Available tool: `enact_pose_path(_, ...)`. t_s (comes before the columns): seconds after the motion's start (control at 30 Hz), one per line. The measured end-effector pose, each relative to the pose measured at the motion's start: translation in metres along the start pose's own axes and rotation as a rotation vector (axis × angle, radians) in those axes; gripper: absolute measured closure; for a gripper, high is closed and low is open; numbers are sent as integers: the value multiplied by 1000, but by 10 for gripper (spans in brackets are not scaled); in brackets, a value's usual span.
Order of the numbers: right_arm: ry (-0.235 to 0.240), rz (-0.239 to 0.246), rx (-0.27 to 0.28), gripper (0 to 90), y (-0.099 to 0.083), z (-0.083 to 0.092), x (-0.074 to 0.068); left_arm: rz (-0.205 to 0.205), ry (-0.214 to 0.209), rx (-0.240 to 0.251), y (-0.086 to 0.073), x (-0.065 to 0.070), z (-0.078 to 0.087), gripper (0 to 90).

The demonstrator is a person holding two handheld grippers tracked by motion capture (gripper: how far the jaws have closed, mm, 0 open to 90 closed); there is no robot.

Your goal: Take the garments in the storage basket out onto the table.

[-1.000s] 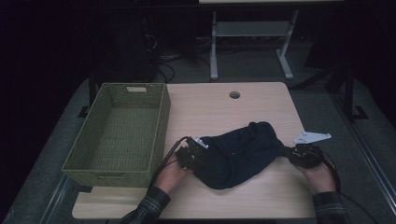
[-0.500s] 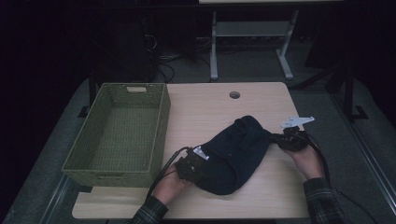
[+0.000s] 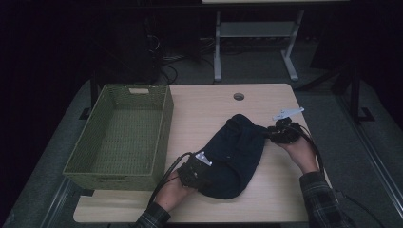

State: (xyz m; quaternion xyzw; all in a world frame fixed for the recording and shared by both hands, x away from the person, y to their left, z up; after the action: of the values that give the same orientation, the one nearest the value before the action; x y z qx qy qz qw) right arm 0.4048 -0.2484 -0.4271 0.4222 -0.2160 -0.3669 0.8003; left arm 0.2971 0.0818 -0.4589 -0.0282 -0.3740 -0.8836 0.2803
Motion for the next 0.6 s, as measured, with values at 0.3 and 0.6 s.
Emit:
enact_pose_path(0.3, 35, -54, 8, 513, 21, -23, 15, -4, 5, -1, 0, 1, 0, 900)
enact_pose_path(0.6, 92, -92, -57, 495, 12, -75, 23, -9, 11, 2, 0, 2, 0, 900)
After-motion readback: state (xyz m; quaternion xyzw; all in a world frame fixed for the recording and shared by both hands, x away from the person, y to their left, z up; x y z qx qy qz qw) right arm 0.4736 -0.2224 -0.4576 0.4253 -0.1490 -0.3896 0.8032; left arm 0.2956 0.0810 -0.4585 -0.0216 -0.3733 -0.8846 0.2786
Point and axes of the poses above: each handheld gripper's, and its own axes: z roughly backward along the jaws, y roughly out of its top, x roughly to its right, the point moved 1 cm from there along -z, roughly forward along the jaws, and after that the axes turned 13 degrees about x, right-handed, at the moved point
